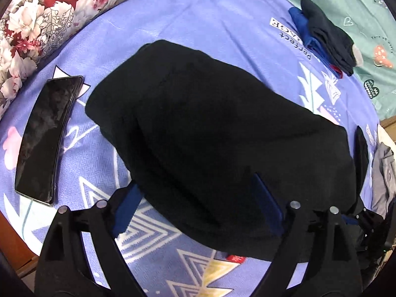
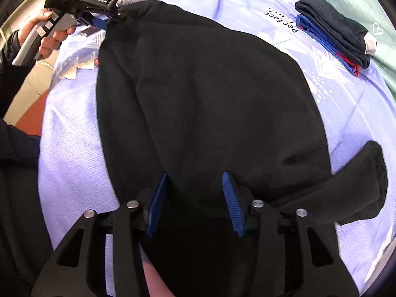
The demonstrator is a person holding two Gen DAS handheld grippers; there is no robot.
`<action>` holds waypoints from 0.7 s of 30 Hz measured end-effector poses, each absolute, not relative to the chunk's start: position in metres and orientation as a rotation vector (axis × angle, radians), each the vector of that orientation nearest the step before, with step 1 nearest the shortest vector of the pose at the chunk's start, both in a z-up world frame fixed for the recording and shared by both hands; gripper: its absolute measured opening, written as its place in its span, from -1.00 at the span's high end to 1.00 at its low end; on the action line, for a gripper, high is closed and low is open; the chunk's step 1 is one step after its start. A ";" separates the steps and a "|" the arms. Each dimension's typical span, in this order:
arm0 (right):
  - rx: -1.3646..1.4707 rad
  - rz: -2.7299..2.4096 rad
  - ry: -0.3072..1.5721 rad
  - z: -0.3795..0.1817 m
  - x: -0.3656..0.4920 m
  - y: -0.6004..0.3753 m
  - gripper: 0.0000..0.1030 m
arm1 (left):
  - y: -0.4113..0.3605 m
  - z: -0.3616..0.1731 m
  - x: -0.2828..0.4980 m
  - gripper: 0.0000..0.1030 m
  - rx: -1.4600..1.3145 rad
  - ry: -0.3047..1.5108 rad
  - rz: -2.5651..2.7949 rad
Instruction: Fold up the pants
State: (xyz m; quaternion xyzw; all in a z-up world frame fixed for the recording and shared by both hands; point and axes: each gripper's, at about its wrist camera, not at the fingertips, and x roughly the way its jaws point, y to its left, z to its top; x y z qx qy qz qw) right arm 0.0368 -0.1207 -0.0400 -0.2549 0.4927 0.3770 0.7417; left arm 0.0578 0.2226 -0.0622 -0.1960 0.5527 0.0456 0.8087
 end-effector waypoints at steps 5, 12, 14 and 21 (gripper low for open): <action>-0.563 0.839 1.120 -0.042 0.043 -0.119 0.86 | 0.232 -0.058 0.058 -0.70 -0.419 1.170 0.110; -0.412 0.887 1.099 -0.009 0.042 -0.135 0.89 | 0.237 -0.061 0.060 -0.70 -0.376 1.184 0.142; -0.367 0.922 1.096 0.009 0.037 -0.146 0.89 | 0.237 -0.059 0.062 -0.70 -0.357 1.182 0.147; -0.341 0.987 1.103 0.028 0.012 -0.154 0.89 | 0.242 -0.057 0.063 -0.70 -0.314 1.188 0.151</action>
